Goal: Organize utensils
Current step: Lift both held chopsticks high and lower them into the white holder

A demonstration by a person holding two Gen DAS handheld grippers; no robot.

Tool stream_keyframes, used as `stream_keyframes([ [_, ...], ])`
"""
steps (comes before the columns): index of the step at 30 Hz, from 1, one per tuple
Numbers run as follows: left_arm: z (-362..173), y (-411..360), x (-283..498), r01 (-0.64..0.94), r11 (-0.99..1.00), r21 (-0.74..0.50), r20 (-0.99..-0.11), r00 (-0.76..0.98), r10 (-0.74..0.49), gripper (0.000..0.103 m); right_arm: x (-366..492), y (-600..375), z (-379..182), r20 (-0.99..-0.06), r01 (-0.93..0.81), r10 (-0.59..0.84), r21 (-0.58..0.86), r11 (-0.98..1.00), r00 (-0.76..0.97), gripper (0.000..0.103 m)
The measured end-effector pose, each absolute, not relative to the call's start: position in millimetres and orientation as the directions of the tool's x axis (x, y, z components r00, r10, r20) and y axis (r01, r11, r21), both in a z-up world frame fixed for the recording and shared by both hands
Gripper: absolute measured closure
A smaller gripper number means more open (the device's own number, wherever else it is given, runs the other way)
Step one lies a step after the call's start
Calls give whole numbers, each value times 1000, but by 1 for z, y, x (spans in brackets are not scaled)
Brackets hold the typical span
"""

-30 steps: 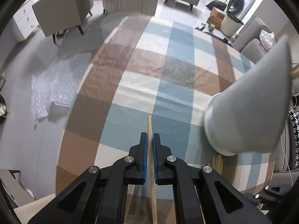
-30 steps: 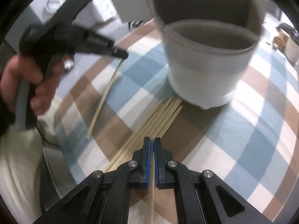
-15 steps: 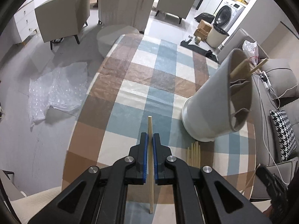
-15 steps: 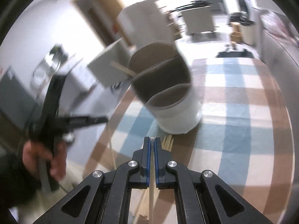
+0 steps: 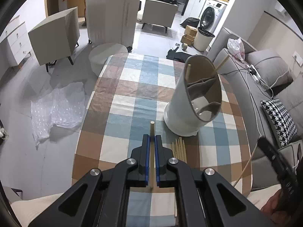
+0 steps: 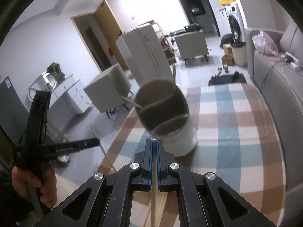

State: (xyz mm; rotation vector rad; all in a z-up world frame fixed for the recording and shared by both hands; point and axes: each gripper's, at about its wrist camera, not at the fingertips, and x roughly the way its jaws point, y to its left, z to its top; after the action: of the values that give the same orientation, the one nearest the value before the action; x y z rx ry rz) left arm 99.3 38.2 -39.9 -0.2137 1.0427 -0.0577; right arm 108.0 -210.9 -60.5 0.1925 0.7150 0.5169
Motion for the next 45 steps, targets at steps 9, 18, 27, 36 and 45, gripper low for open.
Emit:
stream_keyframes([
  [9,-18,30,93,7,984,-177,-836,527,-154,103,107,-222,-32,-517,-365,491,330,870,702,100],
  [18,18,21,87,58,979,-196,-816,543,-195,103,122,-225,6,-450,-360,468,308,881,760,100],
  [27,83,18,106,130,954,-271,-746,598,-293,103,161,-208,71,-308,-429,495,259,866,813,100],
  [36,115,22,150,127,948,-293,-685,664,-301,103,210,-177,85,-231,-469,517,233,852,824,100],
  [45,84,22,194,117,950,-288,-719,629,-296,103,262,-167,53,-239,-424,489,278,862,839,100],
])
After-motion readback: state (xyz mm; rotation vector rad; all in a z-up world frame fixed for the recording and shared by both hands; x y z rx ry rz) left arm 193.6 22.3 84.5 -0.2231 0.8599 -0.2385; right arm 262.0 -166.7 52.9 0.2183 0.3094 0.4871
